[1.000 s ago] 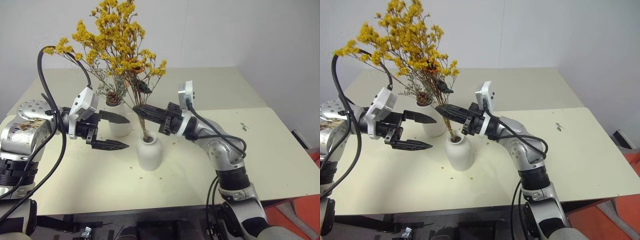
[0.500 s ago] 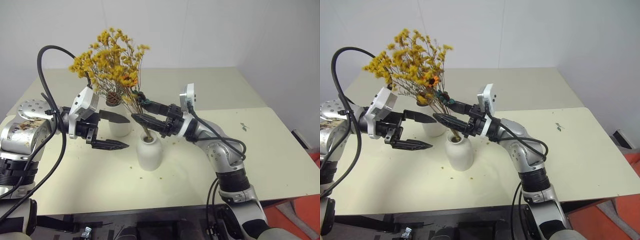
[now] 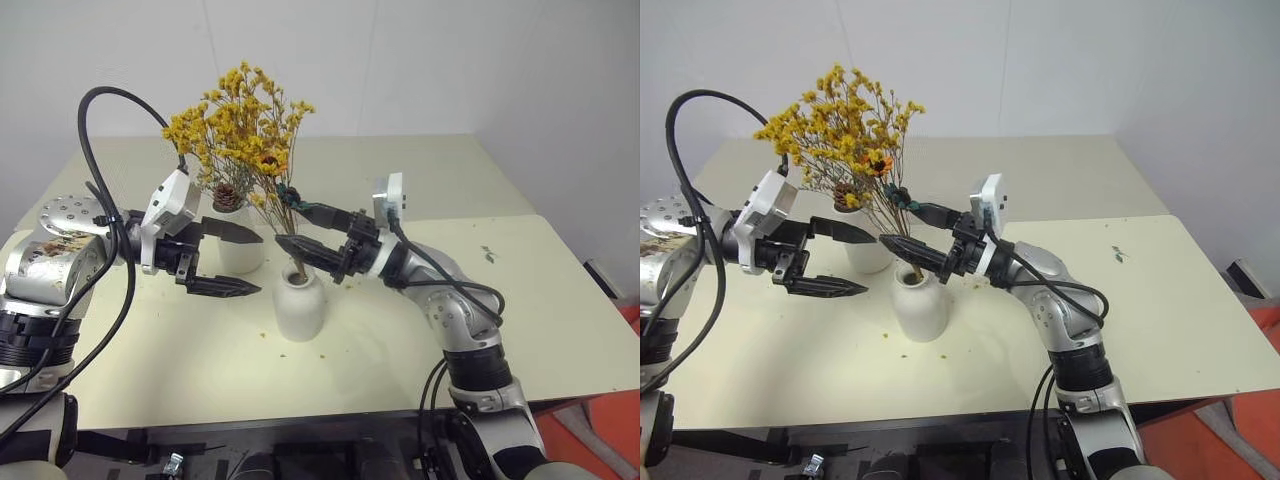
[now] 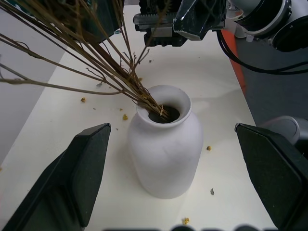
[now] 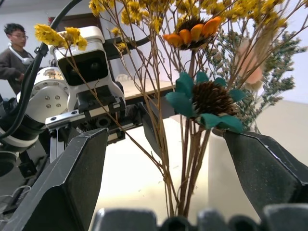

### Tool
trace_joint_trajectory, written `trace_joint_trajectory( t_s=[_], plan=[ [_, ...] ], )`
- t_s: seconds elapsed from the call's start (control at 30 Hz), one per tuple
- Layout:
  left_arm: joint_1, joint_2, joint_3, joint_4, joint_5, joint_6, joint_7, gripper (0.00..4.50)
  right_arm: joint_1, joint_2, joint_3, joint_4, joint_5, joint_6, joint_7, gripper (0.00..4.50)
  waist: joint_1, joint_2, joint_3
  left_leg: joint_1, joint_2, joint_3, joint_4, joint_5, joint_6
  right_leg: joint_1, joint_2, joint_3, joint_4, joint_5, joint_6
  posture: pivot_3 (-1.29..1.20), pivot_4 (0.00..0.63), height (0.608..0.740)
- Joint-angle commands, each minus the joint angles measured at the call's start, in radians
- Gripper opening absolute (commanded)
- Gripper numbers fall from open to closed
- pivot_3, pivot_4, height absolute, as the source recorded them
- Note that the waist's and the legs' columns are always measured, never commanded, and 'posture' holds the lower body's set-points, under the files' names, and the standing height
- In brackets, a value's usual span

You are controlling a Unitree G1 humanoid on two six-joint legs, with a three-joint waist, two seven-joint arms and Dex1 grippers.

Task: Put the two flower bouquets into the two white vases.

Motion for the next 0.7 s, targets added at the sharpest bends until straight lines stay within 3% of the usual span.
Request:
trace_joint_trajectory(
  t_s=[0.03,0.7],
  plan=[
    [-0.038,-0.003,0.0,0.0,0.007,-0.023,0.002,4.5,0.022,-0.042,-0.025,-0.082,0.009,-0.02,0.014,4.47,0.003,0.0,0.0,0.0,0.0,0.0,0.0,0.0,0.0,0.0,0.0,0.0,0.0,0.0,0.0,0.0,0.15,0.74],
    [-0.031,0.008,0.014,0.003,0.004,-0.018,-0.001,4.5,0.1,-0.393,-0.087,-0.172,0.029,0.01,0.172,4.47,0.016,0.0,0.0,0.0,0.0,0.0,0.0,0.0,0.0,0.0,0.0,0.0,0.0,-0.002,0.003,0.0,0.15,0.74]
  ],
)
